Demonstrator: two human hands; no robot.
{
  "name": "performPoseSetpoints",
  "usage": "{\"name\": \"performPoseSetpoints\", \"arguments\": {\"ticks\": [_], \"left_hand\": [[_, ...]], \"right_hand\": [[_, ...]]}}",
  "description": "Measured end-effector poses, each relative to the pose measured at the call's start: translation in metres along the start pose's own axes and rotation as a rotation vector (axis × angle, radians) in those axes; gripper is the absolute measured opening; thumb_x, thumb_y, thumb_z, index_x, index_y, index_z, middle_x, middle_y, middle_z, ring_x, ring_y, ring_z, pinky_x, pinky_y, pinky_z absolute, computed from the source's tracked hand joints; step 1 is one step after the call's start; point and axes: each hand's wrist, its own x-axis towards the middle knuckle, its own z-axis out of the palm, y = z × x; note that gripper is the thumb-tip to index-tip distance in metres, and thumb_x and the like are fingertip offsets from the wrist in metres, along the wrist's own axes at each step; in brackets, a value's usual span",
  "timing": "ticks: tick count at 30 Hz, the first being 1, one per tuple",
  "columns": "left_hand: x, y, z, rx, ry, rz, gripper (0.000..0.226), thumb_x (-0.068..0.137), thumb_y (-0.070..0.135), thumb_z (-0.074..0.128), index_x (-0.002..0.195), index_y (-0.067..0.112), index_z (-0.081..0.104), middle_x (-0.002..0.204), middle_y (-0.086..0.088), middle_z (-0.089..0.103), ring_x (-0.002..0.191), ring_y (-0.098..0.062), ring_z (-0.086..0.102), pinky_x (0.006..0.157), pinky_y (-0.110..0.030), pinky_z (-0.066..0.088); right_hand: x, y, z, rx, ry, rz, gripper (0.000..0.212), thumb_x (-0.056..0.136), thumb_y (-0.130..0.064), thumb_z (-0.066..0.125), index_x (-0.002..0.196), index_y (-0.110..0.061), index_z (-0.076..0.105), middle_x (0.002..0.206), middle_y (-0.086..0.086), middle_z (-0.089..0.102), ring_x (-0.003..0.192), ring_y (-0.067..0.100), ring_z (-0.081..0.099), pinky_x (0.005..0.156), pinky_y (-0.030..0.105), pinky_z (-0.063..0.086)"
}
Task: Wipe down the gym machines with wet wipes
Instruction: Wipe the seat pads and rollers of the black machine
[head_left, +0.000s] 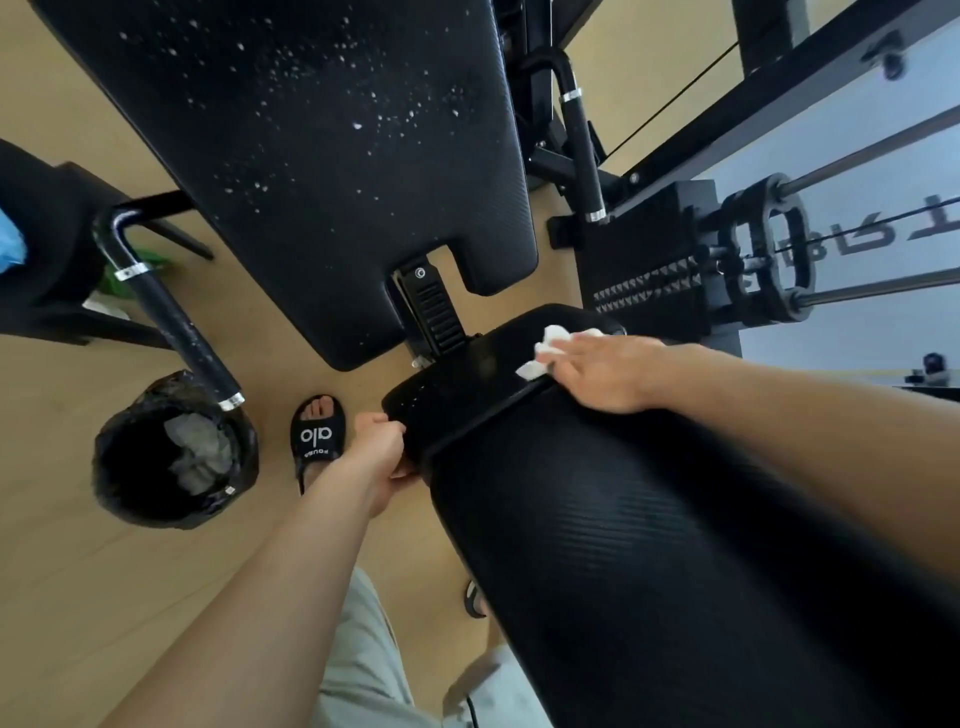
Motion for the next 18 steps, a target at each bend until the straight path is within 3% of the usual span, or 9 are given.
{"name": "performPoseSetpoints", "arguments": {"ticks": [2,3,6,9,11,15,18], "left_hand": [[-0.004,0.000,0.001,-0.010,-0.015,-0.001,0.028,0.103,0.008,0.039,0.126,0.023,0.039,0.108,-0.012,0.058,0.098,-0.029,0.063,0.086,-0.048,0.057],[-0.005,0.000,0.002,-0.013,-0.022,0.000,0.027,0.103,0.008,0.039,0.125,0.024,0.039,0.107,-0.011,0.058,0.098,-0.029,0.063,0.089,-0.049,0.057],[-0.002,-0.001,-0.003,-0.061,-0.037,-0.023,0.027,0.103,0.010,0.042,0.126,0.024,0.040,0.112,-0.012,0.059,0.096,-0.028,0.063,0.082,-0.047,0.057],[0.000,-0.001,-0.010,-0.131,-0.075,-0.065,0.031,0.103,0.015,0.046,0.131,0.027,0.043,0.113,-0.012,0.062,0.089,-0.026,0.061,0.071,-0.040,0.053],[0.001,-0.002,-0.014,-0.176,-0.096,-0.089,0.033,0.103,0.015,0.045,0.132,0.029,0.044,0.113,-0.013,0.063,0.088,-0.027,0.061,0.067,-0.038,0.051],[-0.003,-0.004,-0.016,-0.254,-0.129,-0.099,0.025,0.103,0.014,0.051,0.126,0.026,0.048,0.117,-0.016,0.059,0.099,-0.031,0.063,0.070,-0.043,0.054],[-0.006,-0.007,-0.015,-0.272,-0.134,-0.086,0.023,0.103,0.015,0.051,0.122,0.027,0.050,0.119,-0.016,0.059,0.102,-0.031,0.062,0.078,-0.045,0.056]], "right_hand": [[0.004,0.023,-0.004,-0.085,0.004,0.090,0.050,0.110,-0.035,0.012,0.152,-0.022,0.036,0.159,0.003,0.029,0.149,0.030,0.028,0.118,0.047,0.027],[0.011,0.018,0.001,-0.126,0.021,0.058,0.049,0.109,-0.036,0.014,0.146,-0.022,0.041,0.154,0.003,0.033,0.145,0.033,0.032,0.116,0.048,0.031],[0.024,-0.043,0.032,-0.242,0.054,-0.209,0.040,0.107,-0.033,0.023,0.133,-0.017,0.050,0.136,0.010,0.045,0.122,0.038,0.049,0.097,0.050,0.044],[0.019,-0.104,0.057,-0.339,0.004,-0.532,0.046,0.109,-0.028,0.021,0.139,-0.010,0.050,0.148,0.010,0.043,0.131,0.034,0.043,0.109,0.052,0.038],[0.009,-0.115,0.060,-0.324,-0.017,-0.608,0.047,0.109,-0.029,0.018,0.140,-0.012,0.049,0.151,0.007,0.042,0.134,0.030,0.041,0.114,0.049,0.034],[-0.003,-0.060,0.039,-0.021,0.003,-0.383,0.047,0.111,-0.032,0.022,0.153,-0.021,0.043,0.154,0.005,0.045,0.139,0.028,0.044,0.116,0.048,0.035],[-0.008,-0.033,0.022,-0.043,-0.053,-0.239,0.048,0.112,-0.031,0.021,0.157,-0.022,0.035,0.163,-0.001,0.032,0.149,0.023,0.030,0.123,0.043,0.024]]}}
